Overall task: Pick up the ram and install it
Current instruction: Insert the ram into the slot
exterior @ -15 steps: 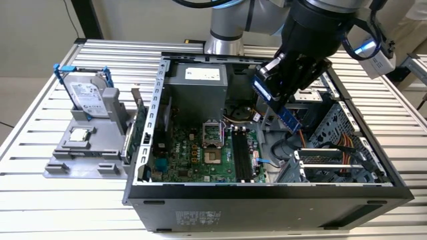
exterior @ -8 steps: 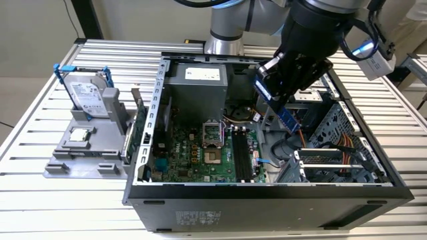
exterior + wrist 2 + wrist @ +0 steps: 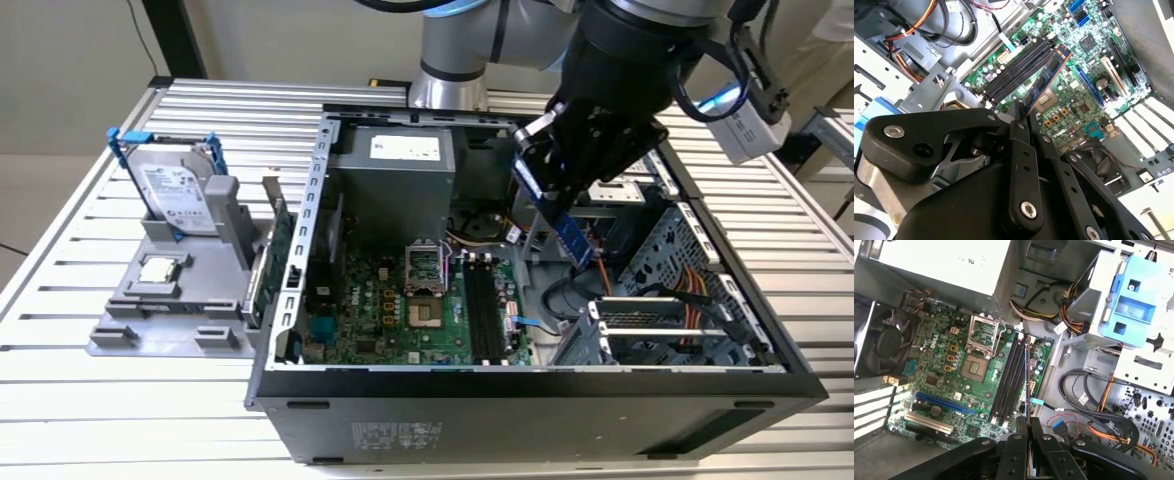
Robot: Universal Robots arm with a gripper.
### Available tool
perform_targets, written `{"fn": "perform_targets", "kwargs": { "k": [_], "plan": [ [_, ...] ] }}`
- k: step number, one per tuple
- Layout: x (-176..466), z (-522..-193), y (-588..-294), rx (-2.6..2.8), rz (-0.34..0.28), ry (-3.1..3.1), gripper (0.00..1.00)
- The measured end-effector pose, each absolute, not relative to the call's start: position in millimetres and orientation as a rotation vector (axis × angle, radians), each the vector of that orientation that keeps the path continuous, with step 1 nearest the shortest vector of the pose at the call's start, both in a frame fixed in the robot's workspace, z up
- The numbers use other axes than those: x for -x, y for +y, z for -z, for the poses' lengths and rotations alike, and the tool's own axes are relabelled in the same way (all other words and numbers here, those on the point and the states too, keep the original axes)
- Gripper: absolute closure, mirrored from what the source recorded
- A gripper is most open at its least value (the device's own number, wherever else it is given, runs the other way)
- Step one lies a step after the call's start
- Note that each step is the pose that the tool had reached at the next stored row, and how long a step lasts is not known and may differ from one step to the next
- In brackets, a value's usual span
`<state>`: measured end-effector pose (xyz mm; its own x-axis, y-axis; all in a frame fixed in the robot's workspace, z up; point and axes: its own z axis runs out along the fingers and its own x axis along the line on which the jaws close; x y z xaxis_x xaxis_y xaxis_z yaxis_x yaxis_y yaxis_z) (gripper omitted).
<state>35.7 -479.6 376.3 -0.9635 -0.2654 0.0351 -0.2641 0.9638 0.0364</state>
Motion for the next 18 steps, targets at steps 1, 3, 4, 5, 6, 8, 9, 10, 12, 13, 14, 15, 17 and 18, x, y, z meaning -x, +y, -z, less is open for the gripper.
{"fn": "perform_targets", "kwargs": {
  "k": [1, 3, 4, 5, 6, 8, 9, 10, 12, 13, 14, 15, 17, 18],
  "plan": [
    [-35.7, -376.2, -479.6, -0.404, 0.049, -3.075, 1.00],
    [-35.7, -376.2, -479.6, -0.384, 0.049, -3.078, 1.00],
    [-35.7, -376.3, -479.6, -0.374, 0.050, -3.079, 1.00],
    [-35.7, -376.2, -479.6, -0.363, 0.050, -3.081, 1.00],
    [-35.7, -376.3, -479.6, -0.352, 0.050, -3.082, 1.00],
    [-35.7, -376.2, -479.6, -0.333, 0.050, -3.085, 1.00],
    [-35.7, -376.3, -479.6, -0.323, 0.050, -3.086, 1.00],
    [-35.7, -376.2, -479.6, -0.313, 0.051, -3.087, 1.00],
    [-35.7, -376.2, -479.6, -0.297, 0.051, -3.089, 1.00],
    [-35.7, -376.3, -479.6, -0.288, 0.051, -3.089, 1.00],
    [-35.7, -376.2, -479.6, -0.281, 0.052, -3.090, 1.00],
    [-35.7, -376.3, -479.6, -0.275, 0.051, -3.091, 1.00],
    [-35.7, -376.3, -479.6, -0.266, 0.052, -3.092, 1.00],
    [-35.7, -376.2, -479.6, -0.261, 0.052, -3.092, 1.00]
  ]
}}
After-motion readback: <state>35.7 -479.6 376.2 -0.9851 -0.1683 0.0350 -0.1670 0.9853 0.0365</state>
